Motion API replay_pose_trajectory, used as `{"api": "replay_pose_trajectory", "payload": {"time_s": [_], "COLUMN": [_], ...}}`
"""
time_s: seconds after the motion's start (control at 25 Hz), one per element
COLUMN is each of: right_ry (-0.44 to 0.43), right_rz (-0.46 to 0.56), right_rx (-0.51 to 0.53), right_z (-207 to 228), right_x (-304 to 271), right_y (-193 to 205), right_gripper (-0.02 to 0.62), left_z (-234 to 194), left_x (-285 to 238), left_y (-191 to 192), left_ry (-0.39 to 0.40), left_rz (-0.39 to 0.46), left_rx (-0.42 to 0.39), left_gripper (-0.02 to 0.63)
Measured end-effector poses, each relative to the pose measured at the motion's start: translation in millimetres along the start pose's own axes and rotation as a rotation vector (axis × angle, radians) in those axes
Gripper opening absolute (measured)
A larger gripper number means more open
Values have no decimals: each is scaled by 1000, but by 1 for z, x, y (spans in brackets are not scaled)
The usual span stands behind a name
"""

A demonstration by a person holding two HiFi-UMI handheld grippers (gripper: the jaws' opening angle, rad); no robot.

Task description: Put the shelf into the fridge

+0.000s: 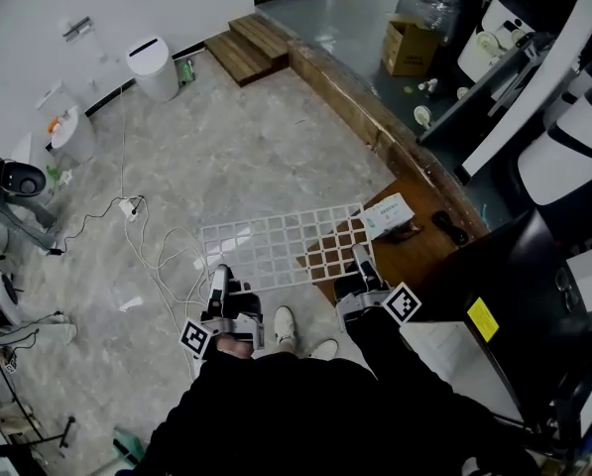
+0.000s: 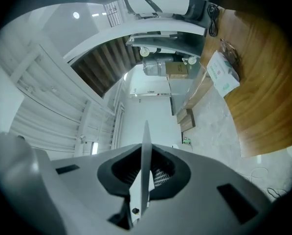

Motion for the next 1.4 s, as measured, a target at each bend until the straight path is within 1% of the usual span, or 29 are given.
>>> {"api": "replay_pose_trajectory", "payload": {"time_s": [0.12, 0.28, 0.4, 0.52, 0.6, 0.8, 0.88, 1.04, 1.2, 1.32, 1.4], "right_ry": [-19, -1, 2, 7, 15, 36, 50, 67, 94, 120, 142], "right_rz": [24, 53, 75, 106, 135, 234, 281, 369, 482, 547, 595], "right_rx": [-15, -39, -33, -35, -20, 21, 32, 48, 70, 73, 77], "right_z": [-6, 0, 7, 4, 1, -8, -11, -18, -18, -23, -26], "right_x": [10, 26, 36, 50, 60, 79, 90, 112, 160, 177, 193], "right_y": [4, 1, -3, -2, -2, 4, 13, 35, 58, 71, 75], "right_gripper": [31, 31, 31, 31, 31, 31, 31, 31, 31, 31, 31], "left_z": [5, 7, 3, 3, 2, -6, -5, 2, -5, -6, -10], "left_x": [7, 10, 7, 3, 2, -8, -11, -15, -2, -5, -3], "left_y": [1, 10, 14, 20, 21, 18, 14, 9, 16, 19, 29], "left_ry": [-8, -38, -49, -59, -65, -87, -93, -77, -93, -113, -134], "left_rz": [-24, -45, -82, -127, -159, -259, -310, -409, -535, -602, -650], "left_rx": [-31, -85, -121, -128, -122, -77, -64, -13, 8, 32, 47], "left_gripper": [40, 37, 36, 35, 35, 34, 34, 35, 35, 35, 35]}}
Point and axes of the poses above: the fingertips, and each gripper's own axes: x backward along the fingers, z to its right, y out of its underside, the point moved 1 cm from there along x, backward along the fingers, and after that the axes turned 8 degrees about x, right-handed, at the moved point
